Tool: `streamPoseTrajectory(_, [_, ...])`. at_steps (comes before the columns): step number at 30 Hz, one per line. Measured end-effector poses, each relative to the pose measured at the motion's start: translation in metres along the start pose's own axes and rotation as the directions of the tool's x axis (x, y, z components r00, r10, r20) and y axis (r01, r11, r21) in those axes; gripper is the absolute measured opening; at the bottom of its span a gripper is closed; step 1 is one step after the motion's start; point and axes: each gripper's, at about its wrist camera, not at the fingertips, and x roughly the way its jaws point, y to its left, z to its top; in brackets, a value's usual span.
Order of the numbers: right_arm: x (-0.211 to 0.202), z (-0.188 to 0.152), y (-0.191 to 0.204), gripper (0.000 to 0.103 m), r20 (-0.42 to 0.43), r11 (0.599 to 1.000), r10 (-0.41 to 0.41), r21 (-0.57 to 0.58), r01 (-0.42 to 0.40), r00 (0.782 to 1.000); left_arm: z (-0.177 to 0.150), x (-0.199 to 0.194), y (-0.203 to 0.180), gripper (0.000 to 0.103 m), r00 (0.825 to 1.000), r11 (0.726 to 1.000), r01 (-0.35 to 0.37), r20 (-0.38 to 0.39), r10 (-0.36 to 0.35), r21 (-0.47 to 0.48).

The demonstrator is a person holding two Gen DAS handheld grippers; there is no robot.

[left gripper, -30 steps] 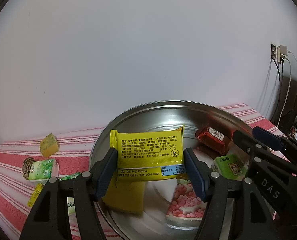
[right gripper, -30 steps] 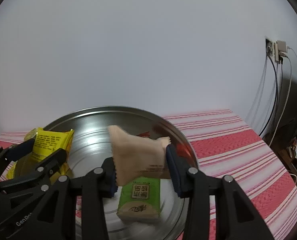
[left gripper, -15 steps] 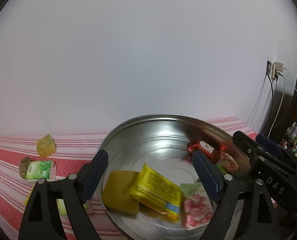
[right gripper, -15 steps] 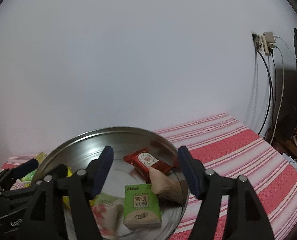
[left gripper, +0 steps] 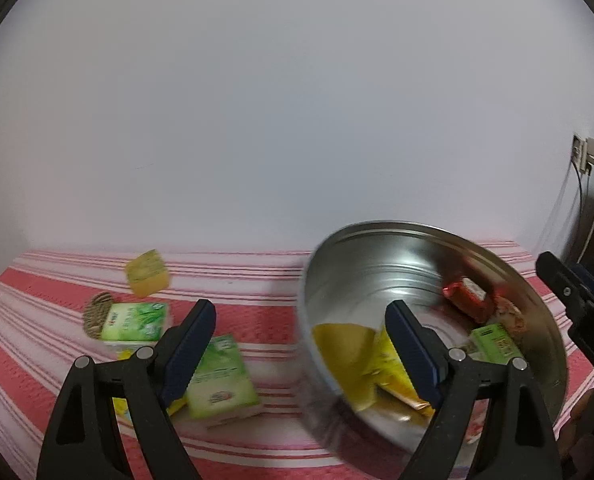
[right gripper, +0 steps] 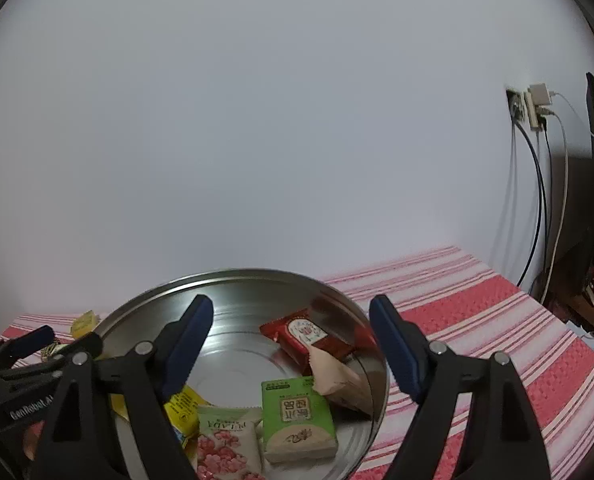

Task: Organize objects
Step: 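Open both grippers to drop the wafer pack and beige bag into the tin, then move both grippers back to the remaining snacks beside the tin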

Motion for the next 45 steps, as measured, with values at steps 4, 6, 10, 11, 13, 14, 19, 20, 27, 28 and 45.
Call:
streamPoseTrajectory(4, [-0.004, -0.005, 0.010, 0.085, 0.036, 1.000, -0.008, -0.029, 0.009, 0.999, -0.003, -0.005, 0.017, 0.088, 1.000, 1.000, -0.017, 0.004, 0.017, -0.008])
streamPoseTrajectory(6, [-0.007, -0.008, 0.015, 0.087, 0.066, 0.999, -0.015, -0.051, 0.019, 0.998, -0.003, -0.007, 0.025, 0.088, 1.000, 1.000, -0.028, 0.008, 0.028, -0.008])
streamPoseTrajectory(10, [-0.020, -0.010, 0.021, 0.087, 0.143, 0.997, -0.032, -0.063, 0.041, 0.989, -0.007, -0.011, 0.043, 0.088, 0.999, 0.999, -0.047, 0.017, 0.046, 0.004])
streamPoseTrajectory(11, [-0.024, -0.011, 0.023, 0.087, 0.165, 0.996, -0.046, -0.062, 0.057, 0.985, -0.008, -0.012, 0.049, 0.088, 0.998, 0.998, -0.056, 0.018, 0.056, 0.008])
streamPoseTrajectory(13, [-0.026, -0.011, 0.025, 0.087, 0.178, 0.995, -0.059, -0.066, 0.072, 0.982, -0.009, -0.013, 0.060, 0.088, 0.997, 0.997, -0.071, 0.015, 0.071, 0.009])
streamPoseTrajectory(14, [-0.027, -0.012, 0.028, 0.087, 0.181, 0.994, -0.070, -0.071, 0.085, 0.981, -0.010, -0.013, 0.068, 0.088, 0.997, 0.997, -0.078, 0.012, 0.078, 0.002])
streamPoseTrajectory(19, [-0.031, -0.016, 0.040, 0.087, 0.184, 0.991, -0.074, -0.094, 0.093, 0.980, -0.014, -0.014, 0.094, 0.088, 0.996, 0.996, -0.085, -0.012, 0.085, -0.024])
streamPoseTrajectory(20, [-0.033, -0.017, 0.045, 0.087, 0.183, 0.990, -0.073, -0.105, 0.093, 0.980, -0.015, -0.014, 0.098, 0.088, 0.996, 0.996, -0.090, -0.017, 0.090, -0.023])
streamPoseTrajectory(27, [-0.044, -0.025, 0.070, 0.087, 0.165, 0.993, -0.033, -0.109, 0.051, 0.986, -0.022, -0.008, 0.120, 0.088, 0.993, 0.996, -0.085, -0.082, 0.083, -0.014])
streamPoseTrajectory(28, [-0.045, -0.026, 0.074, 0.087, 0.164, 0.993, -0.026, -0.111, 0.044, 0.986, -0.022, -0.007, 0.127, 0.088, 0.992, 0.996, -0.090, -0.092, 0.088, -0.011])
streamPoseTrajectory(45, [-0.035, -0.054, 0.167, 0.064, -0.077, 0.967, 0.199, -0.146, -0.209, 0.977, -0.037, 0.014, 0.147, 0.088, 0.959, 0.997, 0.073, -0.274, -0.068, 0.010])
